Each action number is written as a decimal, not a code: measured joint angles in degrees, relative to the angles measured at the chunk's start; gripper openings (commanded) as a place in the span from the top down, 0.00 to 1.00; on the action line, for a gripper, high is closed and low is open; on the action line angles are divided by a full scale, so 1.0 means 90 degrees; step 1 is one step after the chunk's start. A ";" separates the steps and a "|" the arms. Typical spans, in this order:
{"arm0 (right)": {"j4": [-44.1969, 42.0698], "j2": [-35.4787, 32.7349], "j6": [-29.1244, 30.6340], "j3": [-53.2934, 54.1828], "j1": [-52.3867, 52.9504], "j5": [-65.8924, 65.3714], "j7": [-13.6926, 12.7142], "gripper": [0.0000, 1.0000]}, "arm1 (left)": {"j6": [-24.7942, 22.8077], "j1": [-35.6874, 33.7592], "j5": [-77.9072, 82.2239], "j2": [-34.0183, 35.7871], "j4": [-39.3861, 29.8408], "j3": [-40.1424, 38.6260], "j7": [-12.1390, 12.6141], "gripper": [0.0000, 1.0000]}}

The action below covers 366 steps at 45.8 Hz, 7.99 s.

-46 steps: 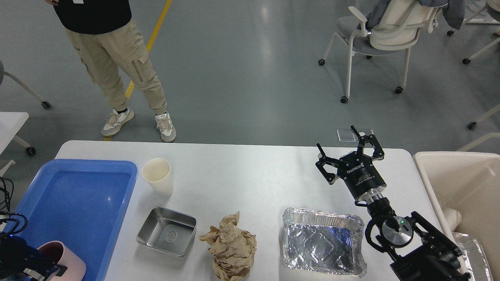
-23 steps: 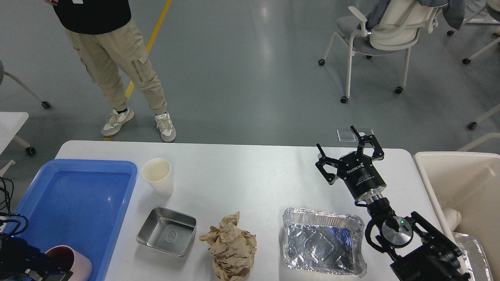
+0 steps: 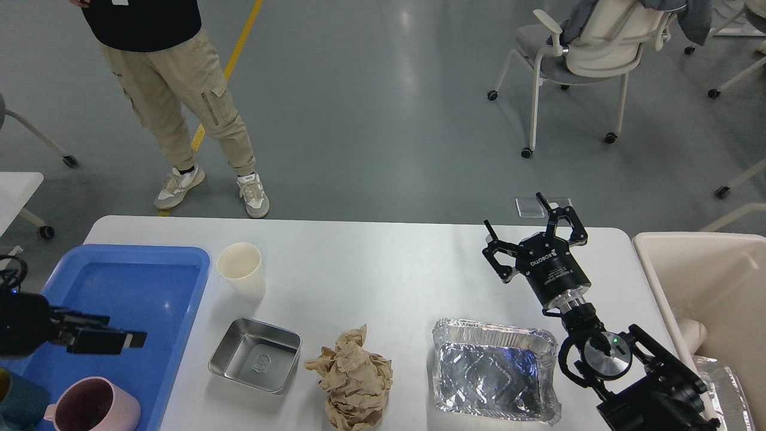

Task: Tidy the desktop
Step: 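Lift the left gripper out of the blue bin, then reach the left gripper to the edge of the steel tray, then grip the steel tray rim with the left gripper, then lift the steel tray and swing it over the blue bin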

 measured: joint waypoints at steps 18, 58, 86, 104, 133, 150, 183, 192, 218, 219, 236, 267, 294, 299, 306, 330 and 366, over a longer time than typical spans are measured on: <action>-0.0005 -0.0015 -0.0003 -0.0042 -0.0035 0.0000 -0.0010 0.00 | 0.1291 0.0077 -0.4070 -0.0875 0.0638 -0.0758 0.0804 0.03; -0.0011 0.0117 -0.0046 -0.0195 -0.0111 -0.0274 -0.0010 0.00 | 0.0872 0.1139 -0.5875 0.0980 -0.1236 -0.0712 0.3092 0.03; -0.0025 -0.0154 -0.0042 -0.0124 -0.0066 -0.0267 -0.0010 0.00 | 0.0922 0.1191 -0.6707 0.1995 -0.1593 -0.0161 0.2658 0.03; 0.0012 -0.0105 -0.0042 -0.0103 -0.0053 -0.0265 -0.0010 0.00 | 0.1352 0.1207 -0.4878 0.1163 -0.0864 -0.0127 0.2074 0.03; 0.0005 -0.0093 -0.0032 -0.0113 -0.0055 -0.0266 0.0000 0.00 | -0.0021 0.0044 0.0194 -0.0759 -0.0294 -0.0131 0.1846 0.03; 0.0029 -0.0096 0.0003 -0.0096 -0.0084 -0.0266 0.0009 0.00 | -0.0173 0.0030 0.0923 -0.2050 0.0632 -0.0105 0.1859 0.03; 0.0027 -0.0101 0.0007 -0.0093 -0.0104 -0.0263 0.0007 0.00 | -0.0122 0.0395 0.1422 -0.3524 0.1984 -0.0098 0.1827 0.04; 0.0015 -0.0103 0.0007 -0.0100 -0.0111 -0.0263 0.0007 0.00 | -0.0108 0.0411 0.1494 -0.3701 0.2126 -0.0098 0.1772 0.16; 0.0018 -0.0093 0.0009 -0.0103 -0.0106 -0.0264 0.0009 0.00 | -0.0065 0.0521 0.1499 -0.3712 0.2399 -0.0089 0.1743 0.24; 0.0018 -0.0093 0.0009 -0.0103 -0.0106 -0.0264 0.0009 0.00 | -0.0052 0.0529 0.1499 -0.3719 0.2425 -0.0089 0.1743 0.24; 0.0024 -0.0093 0.0009 -0.0098 -0.0106 -0.0264 0.0009 0.00 | 0.0009 0.0555 0.1487 -0.3904 0.2552 -0.0096 0.1565 0.41; 0.0028 -0.0093 0.0006 -0.0100 -0.0111 -0.0266 0.0009 0.00 | 0.0213 0.0569 0.1639 -0.3759 0.2573 0.0162 0.0761 0.95; 0.0027 -0.0056 -0.0001 -0.0122 -0.0109 -0.0263 0.0010 0.00 | 0.0326 0.0547 0.1573 -0.3393 0.2608 0.0154 0.0157 1.00; 0.0017 -0.0046 -0.0003 -0.0123 -0.0106 -0.0264 0.0010 0.00 | 0.0326 0.0534 0.1568 -0.3083 0.2436 0.0136 0.0058 0.99; 0.0009 -0.0039 -0.0010 -0.0123 -0.0103 -0.0264 0.0010 0.00 | 0.0288 0.0458 0.1432 -0.2443 0.1912 -0.0009 -0.0078 0.99; -0.0005 -0.0044 -0.0032 -0.0113 -0.0093 -0.0264 0.0010 0.00 | 0.0246 0.0496 -0.0141 0.0072 0.0082 -0.1292 -0.0215 0.97; 0.0031 -0.0034 -0.0022 -0.0137 -0.0033 -0.0264 0.0010 0.00 | 0.1477 0.0831 -0.0730 0.0438 0.1804 -0.0694 0.0112 0.96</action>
